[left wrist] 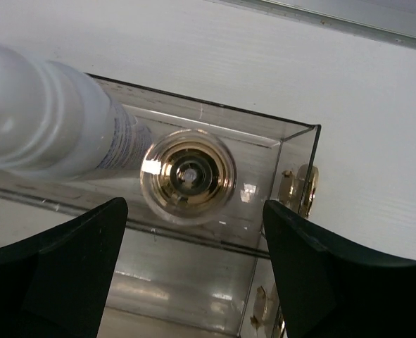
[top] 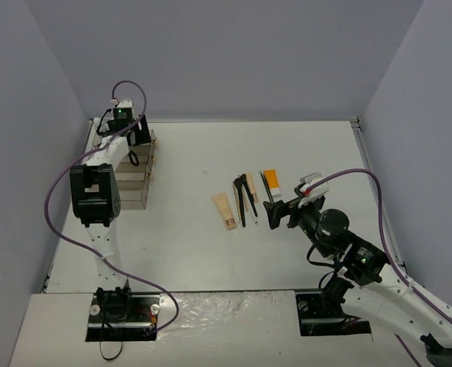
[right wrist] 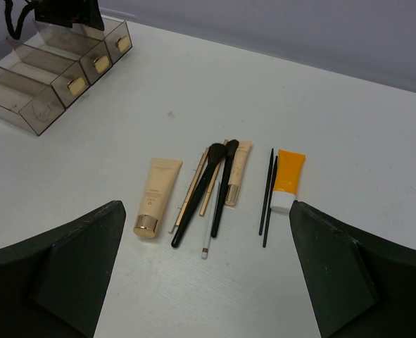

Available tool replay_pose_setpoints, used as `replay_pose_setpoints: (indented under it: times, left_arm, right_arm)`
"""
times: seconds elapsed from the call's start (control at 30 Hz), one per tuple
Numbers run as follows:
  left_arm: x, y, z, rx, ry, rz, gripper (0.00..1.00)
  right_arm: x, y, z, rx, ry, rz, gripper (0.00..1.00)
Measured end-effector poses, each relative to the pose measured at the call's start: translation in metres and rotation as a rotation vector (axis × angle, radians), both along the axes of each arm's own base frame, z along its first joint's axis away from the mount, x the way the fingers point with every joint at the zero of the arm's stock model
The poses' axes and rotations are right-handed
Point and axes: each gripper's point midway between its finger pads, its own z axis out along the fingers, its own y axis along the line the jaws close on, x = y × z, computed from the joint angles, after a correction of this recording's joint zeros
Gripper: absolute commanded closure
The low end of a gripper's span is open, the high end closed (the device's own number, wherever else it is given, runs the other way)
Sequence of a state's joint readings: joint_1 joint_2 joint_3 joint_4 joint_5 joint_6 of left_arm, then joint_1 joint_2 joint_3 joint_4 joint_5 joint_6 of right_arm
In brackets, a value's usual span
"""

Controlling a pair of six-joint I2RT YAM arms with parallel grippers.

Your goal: Organize the makeup

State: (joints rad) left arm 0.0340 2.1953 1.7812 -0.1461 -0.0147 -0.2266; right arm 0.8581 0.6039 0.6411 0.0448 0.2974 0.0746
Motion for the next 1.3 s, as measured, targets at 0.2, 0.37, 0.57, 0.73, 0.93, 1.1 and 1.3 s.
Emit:
replay_pose_setpoints:
  times: [0.2,0.37,0.57,0.73,0.93,1.1,1.3]
  left_arm:
    - [-0.041,-0.004,0.044,-0.042,-0.006,0.033,0.13]
    - [-0.087,-0.012,0.103,-0.115,-0.064,0.069,0.03]
    - [-0.148,-0.046,0.141,-0.203,-0.070,0.040,0.03]
    - [-0.210,-0.113,0.119,-0.245,0.059,-0.098,0.03]
    - [-0.286,-0.195,0.077,-0.318,0.236,-0.246,0.03]
    - [-0.320,-0.246,0.061,-0.336,0.300,-0.290,0.03]
    - [-0.315,-0.278,0.041,-0.335,0.346,-0.181,0.03]
  right_arm:
    - [-0.002,-0.002,0.003,0.009,-0.007,-0.001,0.00]
    - [-0.003,-0.004,0.004,0.014,0.004,-0.004,0.00]
    - [-0.004,-0.004,0.010,0.040,0.046,-0.024,0.00]
    - [-0.002,0.001,-0.003,0.020,0.124,-0.035,0.00]
    - [-0.003,0.002,-0.020,0.007,0.192,-0.051,0.00]
    - [-0.005,0.001,-0.018,0.036,0.199,-0.064,0.00]
    - [-0.009,-0.006,-0.008,0.088,0.183,-0.079,0.00]
